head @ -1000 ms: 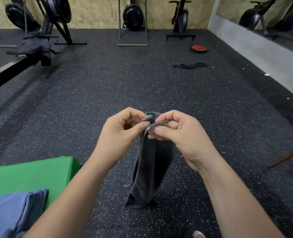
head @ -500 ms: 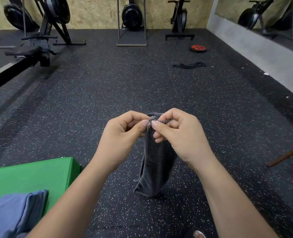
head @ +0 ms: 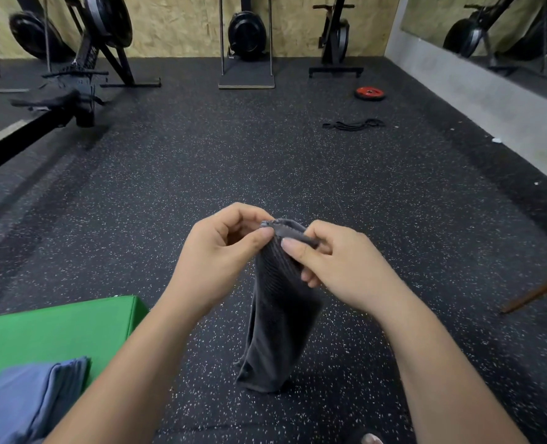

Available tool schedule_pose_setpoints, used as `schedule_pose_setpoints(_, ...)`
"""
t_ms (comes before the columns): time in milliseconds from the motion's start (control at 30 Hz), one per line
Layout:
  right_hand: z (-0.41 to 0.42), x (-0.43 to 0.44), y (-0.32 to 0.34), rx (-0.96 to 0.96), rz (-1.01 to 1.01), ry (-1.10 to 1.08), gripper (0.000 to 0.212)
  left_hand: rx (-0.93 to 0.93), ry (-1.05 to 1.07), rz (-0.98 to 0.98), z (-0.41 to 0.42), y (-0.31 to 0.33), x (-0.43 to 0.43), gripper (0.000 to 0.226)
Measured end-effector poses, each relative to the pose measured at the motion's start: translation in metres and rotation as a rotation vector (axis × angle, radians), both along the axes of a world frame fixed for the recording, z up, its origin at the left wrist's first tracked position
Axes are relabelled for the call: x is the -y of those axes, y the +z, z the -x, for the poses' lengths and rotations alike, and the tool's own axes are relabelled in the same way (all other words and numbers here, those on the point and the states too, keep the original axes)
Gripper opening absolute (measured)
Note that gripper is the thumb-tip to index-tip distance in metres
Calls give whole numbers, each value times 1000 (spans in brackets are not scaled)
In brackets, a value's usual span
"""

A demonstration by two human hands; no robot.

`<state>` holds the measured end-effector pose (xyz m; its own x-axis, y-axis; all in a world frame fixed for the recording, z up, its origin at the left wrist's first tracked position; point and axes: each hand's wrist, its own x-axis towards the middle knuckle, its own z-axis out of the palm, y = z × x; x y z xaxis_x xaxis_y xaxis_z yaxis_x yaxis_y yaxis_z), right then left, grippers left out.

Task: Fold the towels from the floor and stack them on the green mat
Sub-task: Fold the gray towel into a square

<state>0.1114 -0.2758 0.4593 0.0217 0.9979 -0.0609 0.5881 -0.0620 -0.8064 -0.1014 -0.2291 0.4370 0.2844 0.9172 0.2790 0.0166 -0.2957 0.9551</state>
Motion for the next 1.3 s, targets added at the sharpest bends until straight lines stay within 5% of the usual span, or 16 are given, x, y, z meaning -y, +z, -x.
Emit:
schedule_pose_setpoints(100,-12,-1,-6,299,30,-57,40,27,16,0,9,3,-4,15)
schedule_pose_setpoints(267,-20,-2,-5,428,-87,-114,41,27,76,-13,24,7,-12,14)
schedule_pose_setpoints(500,-18,-2,3,-192,-280,-221,24,1,230,-55,37,5,-22,11)
schedule_pose_setpoints(800,-18,-5,3,-453,-424,-223,4,2,284,-67,31,3,-23,5)
schedule_pose_setpoints(1000,-20,1,7,-53,-402,-225,10,-7,161,-46,17,2,-15,11)
schedule_pose_setpoints(1100,-12,4,7,187,-399,-136,34,-59,69,-35,9,-1,-10,14)
schedule_pose_setpoints(1200,-1,4,2,222,-307,5,48,-119,-7,-48,2,-4,-5,11)
schedule_pose_setpoints(1300,4,1,-5,129,-239,109,24,-122,-49,-38,-3,-5,0,13)
